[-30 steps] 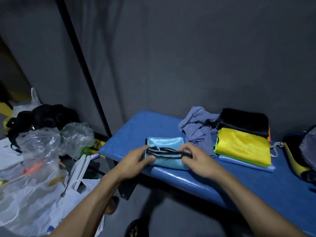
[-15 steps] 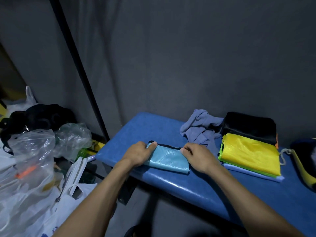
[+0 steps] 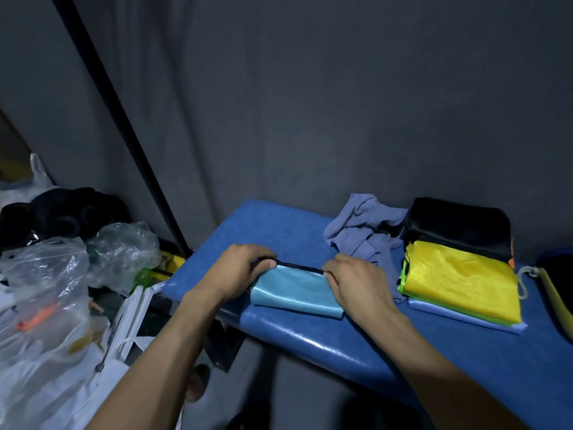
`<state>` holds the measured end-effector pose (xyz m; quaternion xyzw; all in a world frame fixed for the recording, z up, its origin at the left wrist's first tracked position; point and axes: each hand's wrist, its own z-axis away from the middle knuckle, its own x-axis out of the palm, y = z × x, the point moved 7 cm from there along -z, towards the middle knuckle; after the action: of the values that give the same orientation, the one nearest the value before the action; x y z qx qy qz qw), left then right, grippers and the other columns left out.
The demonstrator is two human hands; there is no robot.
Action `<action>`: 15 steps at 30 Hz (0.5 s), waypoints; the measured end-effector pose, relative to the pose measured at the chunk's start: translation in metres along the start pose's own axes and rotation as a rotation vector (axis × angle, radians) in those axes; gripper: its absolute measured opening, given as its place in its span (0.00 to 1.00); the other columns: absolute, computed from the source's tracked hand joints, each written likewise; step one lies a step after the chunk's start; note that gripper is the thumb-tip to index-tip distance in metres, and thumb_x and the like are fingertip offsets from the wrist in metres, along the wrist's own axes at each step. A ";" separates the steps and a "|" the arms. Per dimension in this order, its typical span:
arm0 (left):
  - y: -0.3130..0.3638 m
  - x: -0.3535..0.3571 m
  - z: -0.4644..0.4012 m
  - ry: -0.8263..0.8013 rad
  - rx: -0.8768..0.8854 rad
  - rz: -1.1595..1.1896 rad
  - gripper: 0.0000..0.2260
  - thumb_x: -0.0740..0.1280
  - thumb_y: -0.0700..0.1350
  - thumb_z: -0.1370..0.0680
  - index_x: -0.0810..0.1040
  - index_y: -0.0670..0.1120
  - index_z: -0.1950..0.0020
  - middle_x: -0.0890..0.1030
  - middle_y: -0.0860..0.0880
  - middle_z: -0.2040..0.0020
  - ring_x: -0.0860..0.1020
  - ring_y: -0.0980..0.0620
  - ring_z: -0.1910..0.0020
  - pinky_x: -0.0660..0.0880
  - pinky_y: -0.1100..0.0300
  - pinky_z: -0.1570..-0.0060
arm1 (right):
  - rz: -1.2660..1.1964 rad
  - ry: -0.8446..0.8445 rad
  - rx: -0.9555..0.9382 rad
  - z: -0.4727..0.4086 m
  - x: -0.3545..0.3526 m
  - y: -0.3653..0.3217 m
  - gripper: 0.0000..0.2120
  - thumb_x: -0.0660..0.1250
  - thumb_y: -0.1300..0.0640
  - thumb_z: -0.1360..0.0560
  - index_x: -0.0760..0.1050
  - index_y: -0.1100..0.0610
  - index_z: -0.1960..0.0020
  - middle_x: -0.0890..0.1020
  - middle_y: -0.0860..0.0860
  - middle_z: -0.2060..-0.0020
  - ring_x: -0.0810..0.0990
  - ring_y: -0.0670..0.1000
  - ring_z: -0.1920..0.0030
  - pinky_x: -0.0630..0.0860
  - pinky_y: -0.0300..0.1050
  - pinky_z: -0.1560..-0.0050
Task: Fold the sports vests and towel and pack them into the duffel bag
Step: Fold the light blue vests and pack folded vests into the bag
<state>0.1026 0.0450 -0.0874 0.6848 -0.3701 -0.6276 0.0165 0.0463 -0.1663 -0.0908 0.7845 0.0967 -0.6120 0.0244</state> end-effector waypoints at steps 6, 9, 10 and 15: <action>0.005 0.003 0.004 0.073 0.066 -0.110 0.05 0.66 0.54 0.18 0.80 0.56 0.49 0.83 0.59 0.55 0.81 0.58 0.55 0.76 0.56 0.53 | -0.024 -0.135 0.183 -0.017 0.000 0.008 0.09 0.62 0.61 0.22 0.78 0.55 0.58 0.82 0.51 0.60 0.80 0.55 0.60 0.57 0.44 0.74; 0.003 0.008 0.005 0.105 0.041 -0.134 0.10 0.60 0.57 0.19 0.80 0.55 0.50 0.83 0.57 0.54 0.81 0.54 0.54 0.76 0.54 0.53 | -0.193 -0.193 0.391 -0.022 0.004 0.012 0.09 0.63 0.61 0.22 0.75 0.58 0.61 0.82 0.54 0.59 0.80 0.57 0.58 0.62 0.43 0.72; 0.002 0.009 0.004 0.110 0.033 -0.118 0.10 0.60 0.56 0.18 0.80 0.55 0.50 0.82 0.57 0.53 0.80 0.54 0.54 0.76 0.54 0.53 | -0.219 -0.203 0.433 -0.021 0.007 0.011 0.09 0.63 0.59 0.21 0.74 0.58 0.60 0.82 0.54 0.57 0.80 0.57 0.56 0.65 0.43 0.69; -0.017 0.021 -0.009 -0.034 -0.165 0.208 0.11 0.65 0.48 0.17 0.79 0.47 0.57 0.80 0.57 0.61 0.77 0.57 0.60 0.73 0.56 0.54 | -0.196 -0.124 0.498 -0.007 0.009 -0.004 0.12 0.55 0.55 0.17 0.72 0.59 0.39 0.74 0.55 0.40 0.79 0.62 0.45 0.73 0.53 0.52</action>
<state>0.1175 0.0424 -0.1112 0.6282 -0.3867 -0.6623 0.1315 0.0541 -0.1603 -0.0971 0.7144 0.0171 -0.6631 -0.2228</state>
